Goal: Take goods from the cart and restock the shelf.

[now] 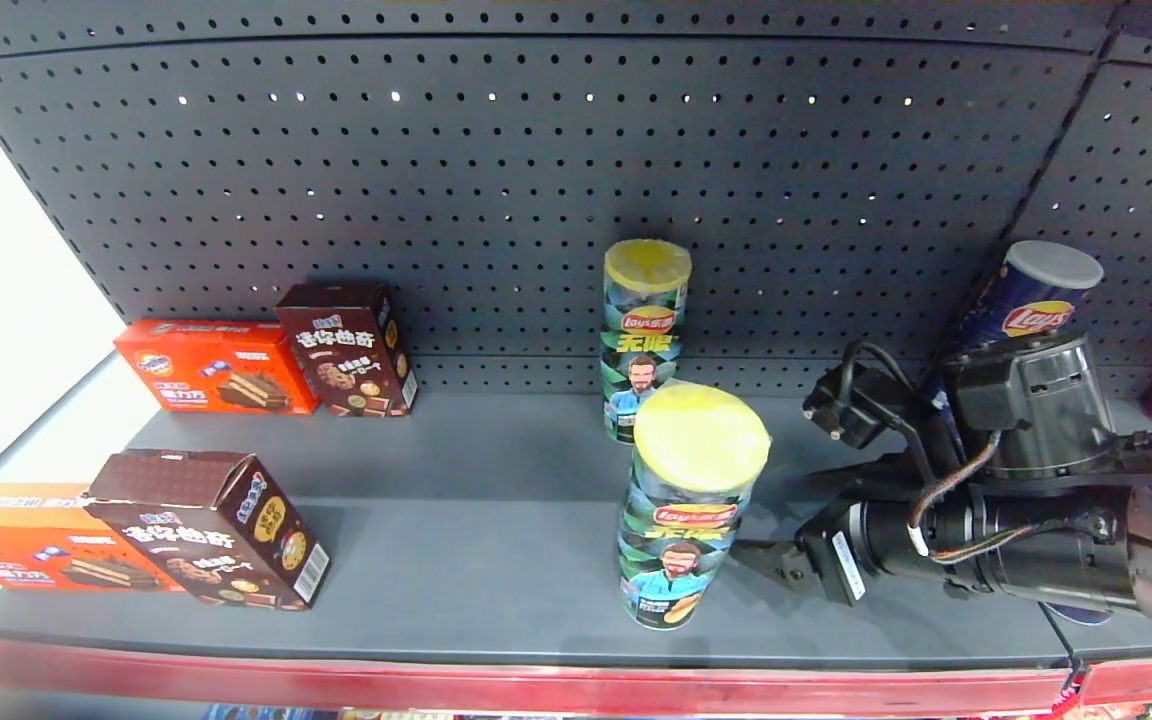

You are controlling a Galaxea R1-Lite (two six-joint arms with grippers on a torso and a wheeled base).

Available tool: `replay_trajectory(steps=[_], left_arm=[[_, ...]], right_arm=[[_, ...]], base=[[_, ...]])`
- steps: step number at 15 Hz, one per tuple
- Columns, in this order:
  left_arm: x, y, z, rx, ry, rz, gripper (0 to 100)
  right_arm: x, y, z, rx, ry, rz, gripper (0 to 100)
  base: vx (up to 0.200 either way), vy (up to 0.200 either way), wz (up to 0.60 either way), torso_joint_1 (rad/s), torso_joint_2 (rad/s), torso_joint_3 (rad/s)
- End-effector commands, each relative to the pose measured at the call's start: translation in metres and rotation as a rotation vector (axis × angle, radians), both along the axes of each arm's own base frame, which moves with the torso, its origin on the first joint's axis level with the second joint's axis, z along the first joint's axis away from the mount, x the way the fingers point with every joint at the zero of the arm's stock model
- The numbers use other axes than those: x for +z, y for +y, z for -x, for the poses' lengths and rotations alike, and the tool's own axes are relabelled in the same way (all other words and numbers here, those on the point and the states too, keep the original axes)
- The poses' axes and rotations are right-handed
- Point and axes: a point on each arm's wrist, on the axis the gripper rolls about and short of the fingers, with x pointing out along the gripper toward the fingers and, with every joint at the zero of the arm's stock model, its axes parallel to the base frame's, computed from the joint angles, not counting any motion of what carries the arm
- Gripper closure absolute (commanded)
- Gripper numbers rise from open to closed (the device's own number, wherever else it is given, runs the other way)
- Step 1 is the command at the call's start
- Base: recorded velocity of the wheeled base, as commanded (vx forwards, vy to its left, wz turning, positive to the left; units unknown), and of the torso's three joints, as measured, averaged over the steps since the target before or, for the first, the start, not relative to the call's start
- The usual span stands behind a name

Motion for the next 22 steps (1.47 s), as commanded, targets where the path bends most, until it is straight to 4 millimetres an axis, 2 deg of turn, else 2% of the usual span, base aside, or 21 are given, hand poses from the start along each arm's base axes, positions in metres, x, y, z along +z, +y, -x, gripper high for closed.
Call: replay_trajectory(steps=[1, 11, 14, 16, 18, 21, 22], left_arm=[[0.0, 0.0, 0.0, 0.0, 0.002, 0.0, 0], [0.0, 0.0, 0.0, 0.0, 0.002, 0.0, 0], [0.0, 0.0, 0.0, 0.0, 0.002, 0.0, 0], [0.0, 0.0, 0.0, 0.0, 0.0, 0.0, 0], [0.0, 0.0, 0.0, 0.0, 0.0, 0.0, 0], [0.0, 0.0, 0.0, 0.0, 0.002, -0.002, 0], [0.0, 0.0, 0.0, 0.0, 0.002, -0.002, 0]], right_arm=[[0.0, 0.004, -0.002, 0.007, 0.001, 0.001, 0], [0.002, 0.015, -0.009, 0.021, -0.013, -0.009, 0], [0.021, 0.005, -0.002, 0.007, -0.075, -0.057, 0], [0.046, -0.009, 0.015, 0.008, -0.15, -0.116, 0], [0.067, -0.029, 0.045, 0.033, -0.223, -0.181, 0], [0.074, -0.058, 0.095, 0.112, -0.29, -0.259, 0], [0.074, -0.065, 0.106, 0.129, -0.305, -0.275, 0]], base=[[0.0, 0.0, 0.0, 0.0, 0.0, 0.0], [0.0, 0.0, 0.0, 0.0, 0.0, 0.0], [0.0, 0.0, 0.0, 0.0, 0.0, 0.0], [0.0, 0.0, 0.0, 0.0, 0.0, 0.0], [0.0, 0.0, 0.0, 0.0, 0.0, 0.0], [0.0, 0.0, 0.0, 0.0, 0.0, 0.0], [0.0, 0.0, 0.0, 0.0, 0.0, 0.0]])
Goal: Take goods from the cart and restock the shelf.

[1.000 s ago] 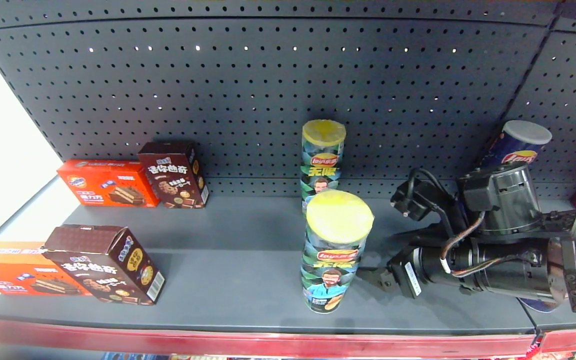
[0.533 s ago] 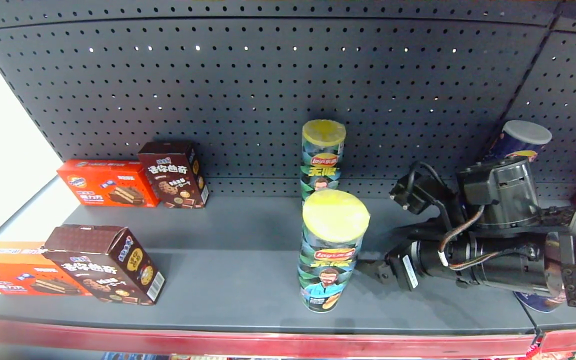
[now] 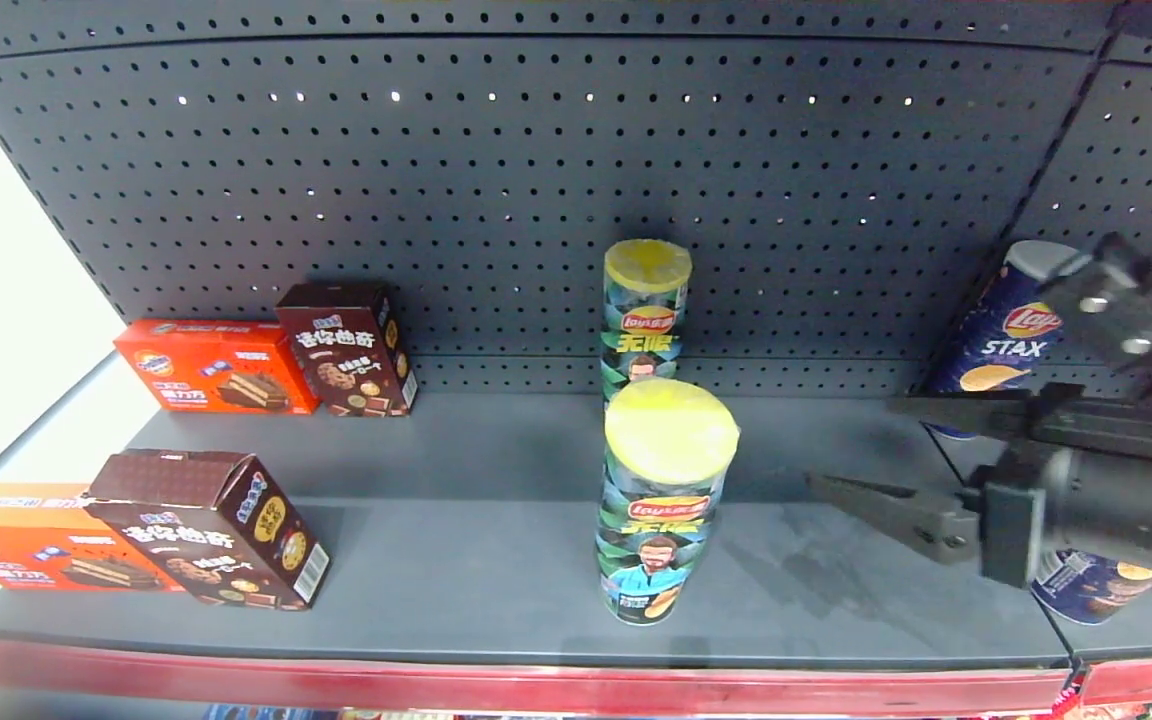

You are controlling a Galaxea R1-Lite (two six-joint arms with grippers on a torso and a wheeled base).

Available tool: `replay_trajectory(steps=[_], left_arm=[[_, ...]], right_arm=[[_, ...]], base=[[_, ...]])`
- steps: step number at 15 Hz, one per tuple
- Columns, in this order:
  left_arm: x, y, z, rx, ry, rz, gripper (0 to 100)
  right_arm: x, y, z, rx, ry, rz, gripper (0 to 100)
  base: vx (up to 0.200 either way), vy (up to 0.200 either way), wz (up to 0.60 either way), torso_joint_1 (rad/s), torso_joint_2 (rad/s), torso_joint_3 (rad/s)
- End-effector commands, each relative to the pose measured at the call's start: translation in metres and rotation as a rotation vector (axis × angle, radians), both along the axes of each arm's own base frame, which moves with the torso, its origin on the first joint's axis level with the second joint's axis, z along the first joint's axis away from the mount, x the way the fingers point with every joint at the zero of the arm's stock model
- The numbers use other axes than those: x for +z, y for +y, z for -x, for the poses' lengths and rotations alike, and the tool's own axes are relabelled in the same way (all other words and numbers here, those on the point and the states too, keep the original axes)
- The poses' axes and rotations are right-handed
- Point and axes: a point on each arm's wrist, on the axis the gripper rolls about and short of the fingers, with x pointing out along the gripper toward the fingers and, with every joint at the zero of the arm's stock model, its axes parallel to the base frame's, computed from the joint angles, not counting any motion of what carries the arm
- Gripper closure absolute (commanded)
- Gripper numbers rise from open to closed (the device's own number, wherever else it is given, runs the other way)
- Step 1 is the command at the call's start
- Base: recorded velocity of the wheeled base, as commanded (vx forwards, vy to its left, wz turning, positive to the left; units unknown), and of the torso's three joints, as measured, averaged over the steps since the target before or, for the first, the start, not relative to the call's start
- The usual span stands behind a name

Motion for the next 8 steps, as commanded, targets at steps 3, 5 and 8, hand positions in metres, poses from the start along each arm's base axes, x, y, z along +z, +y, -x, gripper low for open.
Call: replay_trajectory(steps=[3, 5, 8], left_arm=[[0.0, 0.0, 0.0, 0.001, 0.002, 0.001, 0], [0.0, 0.0, 0.0, 0.001, 0.002, 0.001, 0], [0.0, 0.0, 0.0, 0.0, 0.002, 0.0, 0]], right_arm=[[-0.036, -0.059, 0.093, 0.163, -0.077, -0.075, 0], [-0.066, -0.08, 0.112, 0.167, -0.075, -0.073, 0], [-0.122, -0.105, 0.134, 0.153, -0.063, -0.063, 0]], base=[[0.0, 0.0, 0.0, 0.0, 0.0, 0.0], [0.0, 0.0, 0.0, 0.0, 0.0, 0.0], [0.0, 0.0, 0.0, 0.0, 0.0, 0.0]])
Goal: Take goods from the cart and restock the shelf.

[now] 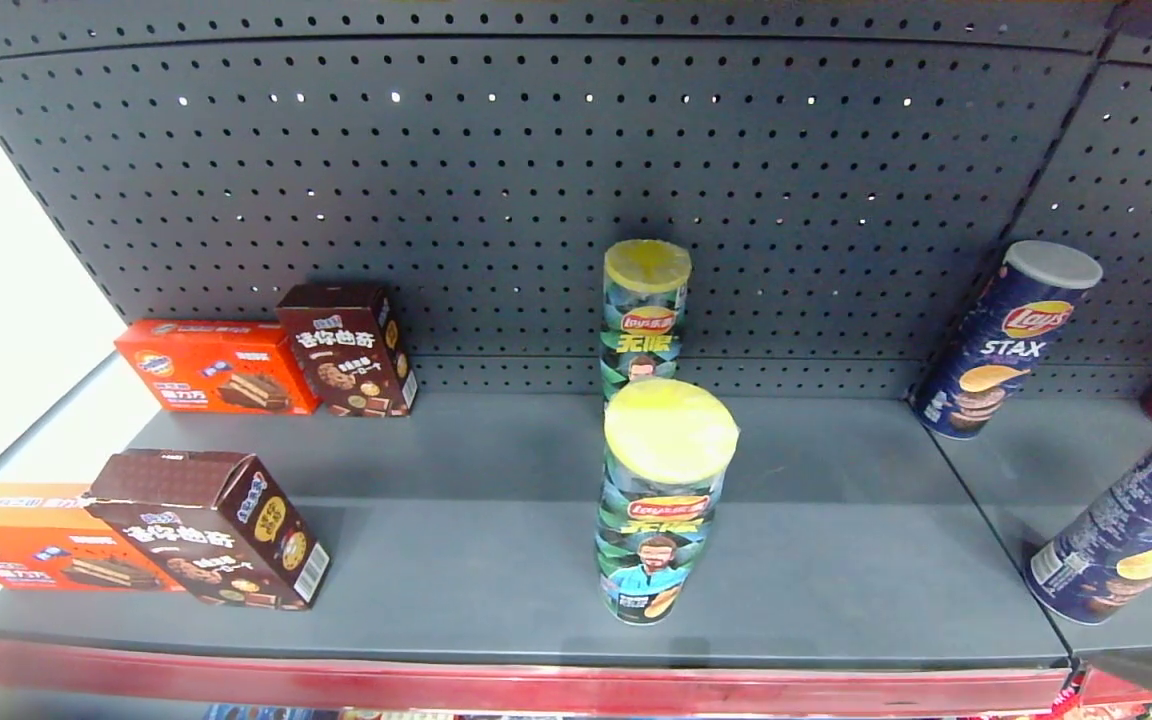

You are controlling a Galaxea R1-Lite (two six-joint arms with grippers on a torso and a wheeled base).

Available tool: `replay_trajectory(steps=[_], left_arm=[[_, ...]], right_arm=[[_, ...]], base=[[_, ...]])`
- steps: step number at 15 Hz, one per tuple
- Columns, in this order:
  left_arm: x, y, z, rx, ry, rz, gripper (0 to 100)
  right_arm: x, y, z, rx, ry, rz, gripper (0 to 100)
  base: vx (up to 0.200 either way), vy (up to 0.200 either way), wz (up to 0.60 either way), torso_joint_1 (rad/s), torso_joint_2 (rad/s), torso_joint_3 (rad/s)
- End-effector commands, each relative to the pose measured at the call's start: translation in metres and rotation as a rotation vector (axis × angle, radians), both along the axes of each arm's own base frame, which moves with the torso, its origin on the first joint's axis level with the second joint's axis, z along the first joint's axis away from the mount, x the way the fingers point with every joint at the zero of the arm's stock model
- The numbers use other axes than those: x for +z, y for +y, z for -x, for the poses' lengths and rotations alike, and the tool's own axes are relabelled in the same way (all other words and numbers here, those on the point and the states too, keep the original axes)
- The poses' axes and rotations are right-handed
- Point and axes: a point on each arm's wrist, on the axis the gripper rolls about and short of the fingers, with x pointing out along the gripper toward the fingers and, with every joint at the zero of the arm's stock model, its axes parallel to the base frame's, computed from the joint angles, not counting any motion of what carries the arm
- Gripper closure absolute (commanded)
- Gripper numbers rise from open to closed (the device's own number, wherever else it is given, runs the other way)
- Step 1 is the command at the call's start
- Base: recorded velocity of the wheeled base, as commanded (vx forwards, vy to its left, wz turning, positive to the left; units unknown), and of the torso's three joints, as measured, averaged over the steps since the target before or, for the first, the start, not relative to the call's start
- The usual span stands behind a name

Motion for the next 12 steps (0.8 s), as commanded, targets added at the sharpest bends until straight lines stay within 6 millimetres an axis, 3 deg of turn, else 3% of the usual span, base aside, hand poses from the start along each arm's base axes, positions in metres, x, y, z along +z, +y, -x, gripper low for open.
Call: replay_trajectory(steps=[1, 5, 7, 8, 9, 12], left_arm=[[0.0, 0.0, 0.0, -0.001, 0.002, -0.001, 0], [0.0, 0.0, 0.0, -0.001, 0.0, -0.001, 0], [0.0, 0.0, 0.0, -0.001, 0.002, 0.001, 0], [0.0, 0.0, 0.0, -0.001, 0.002, -0.001, 0], [0.0, 0.0, 0.0, -0.001, 0.002, -0.001, 0], [0.0, 0.0, 0.0, 0.001, 0.002, 0.001, 0]], right_arm=[[-0.044, -0.025, 0.023, -0.019, -0.02, -0.024, 0], [-0.079, -0.036, 0.032, -0.166, 0.087, 0.073, 0], [-0.079, -0.037, 0.032, -0.36, 0.113, 0.078, 0], [-0.079, -0.037, 0.032, -0.369, 0.113, 0.078, 0], [-0.079, -0.037, 0.03, -0.59, 0.137, 0.068, 0], [-0.086, -0.039, 0.043, -0.787, 0.022, -0.066, 0]], base=[[0.0, 0.0, 0.0, 0.0, 0.0, 0.0], [0.0, 0.0, 0.0, 0.0, 0.0, 0.0], [0.0, 0.0, 0.0, 0.0, 0.0, 0.0], [0.0, 0.0, 0.0, 0.0, 0.0, 0.0], [0.0, 0.0, 0.0, 0.0, 0.0, 0.0], [0.0, 0.0, 0.0, 0.0, 0.0, 0.0]])
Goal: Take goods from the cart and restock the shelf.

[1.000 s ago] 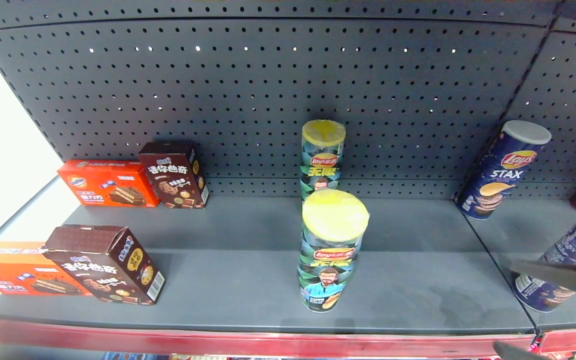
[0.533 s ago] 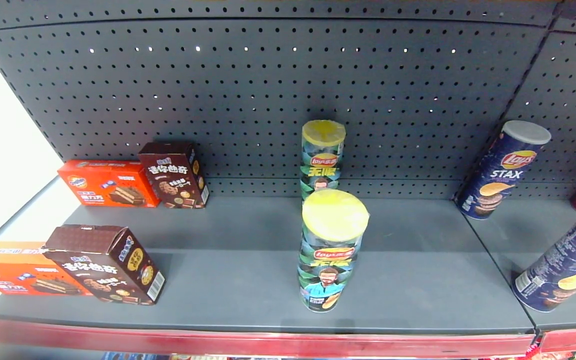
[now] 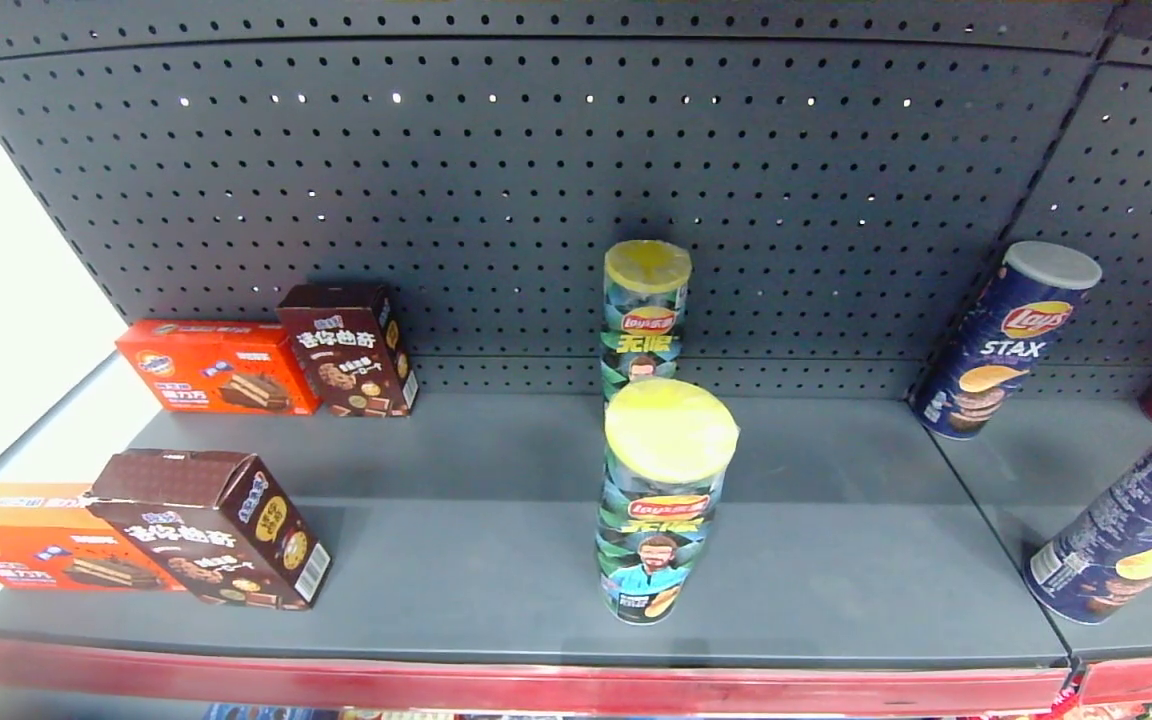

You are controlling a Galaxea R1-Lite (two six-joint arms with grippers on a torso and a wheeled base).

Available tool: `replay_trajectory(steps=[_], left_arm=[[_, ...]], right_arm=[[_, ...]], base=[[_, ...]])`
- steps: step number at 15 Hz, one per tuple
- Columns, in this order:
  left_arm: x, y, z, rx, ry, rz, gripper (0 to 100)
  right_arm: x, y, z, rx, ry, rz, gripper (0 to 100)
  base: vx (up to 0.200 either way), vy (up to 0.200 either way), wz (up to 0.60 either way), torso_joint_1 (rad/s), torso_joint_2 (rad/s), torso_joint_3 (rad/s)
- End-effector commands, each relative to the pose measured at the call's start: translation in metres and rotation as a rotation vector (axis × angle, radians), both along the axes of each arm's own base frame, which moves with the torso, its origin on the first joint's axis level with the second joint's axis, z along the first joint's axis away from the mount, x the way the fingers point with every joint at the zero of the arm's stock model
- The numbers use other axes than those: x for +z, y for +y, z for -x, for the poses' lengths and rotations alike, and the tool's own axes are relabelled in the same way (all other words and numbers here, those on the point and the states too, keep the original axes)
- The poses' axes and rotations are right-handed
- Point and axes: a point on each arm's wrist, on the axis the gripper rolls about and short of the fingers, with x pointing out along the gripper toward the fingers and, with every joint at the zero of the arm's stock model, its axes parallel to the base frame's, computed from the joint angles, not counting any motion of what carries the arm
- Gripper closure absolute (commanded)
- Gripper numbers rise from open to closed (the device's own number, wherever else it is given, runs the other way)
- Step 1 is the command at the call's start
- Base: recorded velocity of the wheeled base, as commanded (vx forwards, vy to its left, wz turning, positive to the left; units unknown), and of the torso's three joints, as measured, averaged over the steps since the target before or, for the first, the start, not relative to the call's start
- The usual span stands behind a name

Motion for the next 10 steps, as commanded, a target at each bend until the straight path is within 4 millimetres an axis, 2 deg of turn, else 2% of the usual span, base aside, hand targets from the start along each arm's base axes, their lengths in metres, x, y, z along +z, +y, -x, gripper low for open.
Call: replay_trajectory(steps=[1, 3, 10], left_arm=[[0.0, 0.0, 0.0, 0.0, 0.001, -0.001, 0], [0.0, 0.0, 0.0, 0.0, 0.001, -0.001, 0], [0.0, 0.0, 0.0, 0.002, 0.001, 0.002, 0]], right_arm=[[-0.006, -0.001, 0.014, -0.166, -0.167, -0.078, 0], [-0.009, -0.001, 0.024, -0.226, -0.299, -0.091, 0], [-0.009, -0.001, 0.025, -0.24, -0.311, -0.095, 0]], base=[[0.0, 0.0, 0.0, 0.0, 0.0, 0.0], [0.0, 0.0, 0.0, 0.0, 0.0, 0.0], [0.0, 0.0, 0.0, 0.0, 0.0, 0.0]])
